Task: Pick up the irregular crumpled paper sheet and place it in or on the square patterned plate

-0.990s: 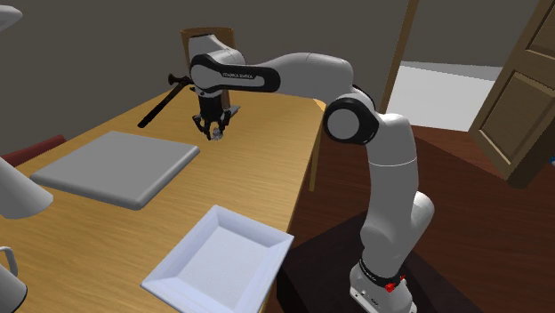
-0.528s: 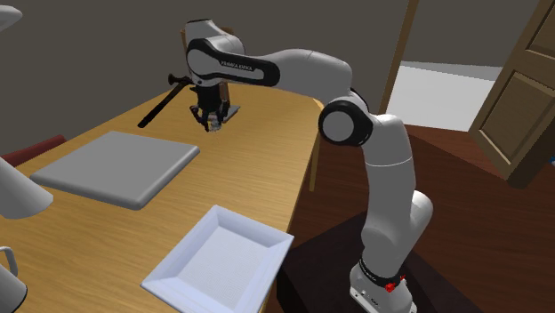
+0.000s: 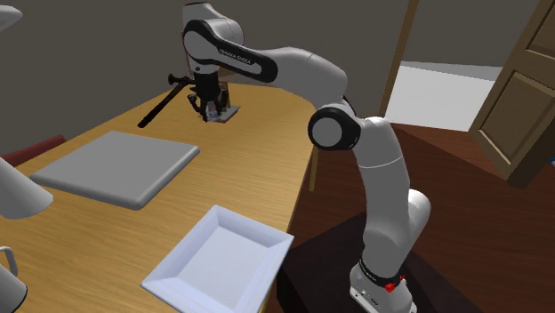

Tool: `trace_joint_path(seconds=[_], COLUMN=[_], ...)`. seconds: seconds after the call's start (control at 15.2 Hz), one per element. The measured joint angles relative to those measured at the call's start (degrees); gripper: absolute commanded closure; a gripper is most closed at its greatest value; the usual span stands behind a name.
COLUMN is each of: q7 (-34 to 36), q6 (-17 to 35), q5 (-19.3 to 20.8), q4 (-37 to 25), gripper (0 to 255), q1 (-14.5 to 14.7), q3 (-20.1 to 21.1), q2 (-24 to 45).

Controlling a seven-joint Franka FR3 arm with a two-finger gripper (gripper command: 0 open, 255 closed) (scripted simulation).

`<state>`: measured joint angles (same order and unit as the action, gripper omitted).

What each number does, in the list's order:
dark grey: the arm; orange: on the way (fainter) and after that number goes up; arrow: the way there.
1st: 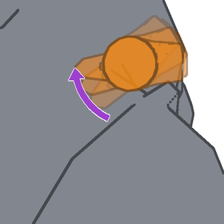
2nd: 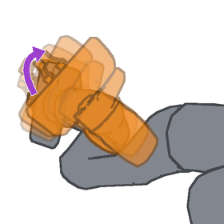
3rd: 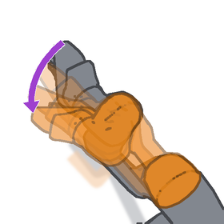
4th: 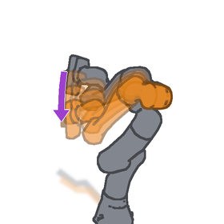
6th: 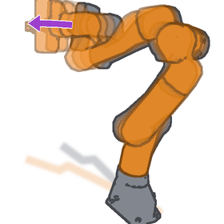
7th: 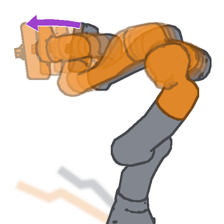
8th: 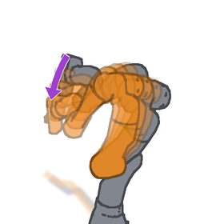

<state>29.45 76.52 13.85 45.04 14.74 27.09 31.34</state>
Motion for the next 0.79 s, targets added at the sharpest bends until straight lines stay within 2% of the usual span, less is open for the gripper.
trace_joint_path(seconds=[0.07,0.2,0.26,0.46,0.79], q7=[0.4,1.9,2.3,4.0,6.3], q6=[0.6,4.7,5.0,9.7,13.3], q5=[-0.4,-2.6,-3.3,-6.8,-11.6], q4=[1.9,11.6,13.7,25.9,38.4], gripper=[255,255,255,255,255], q1=[-0.4,-2.5,-2.8,-4.8,-5.3], q3=[0.3,1.5,1.8,3.1,4.5], q2=[-1.2,-6.9,-8.7,-16.9,-26.9])
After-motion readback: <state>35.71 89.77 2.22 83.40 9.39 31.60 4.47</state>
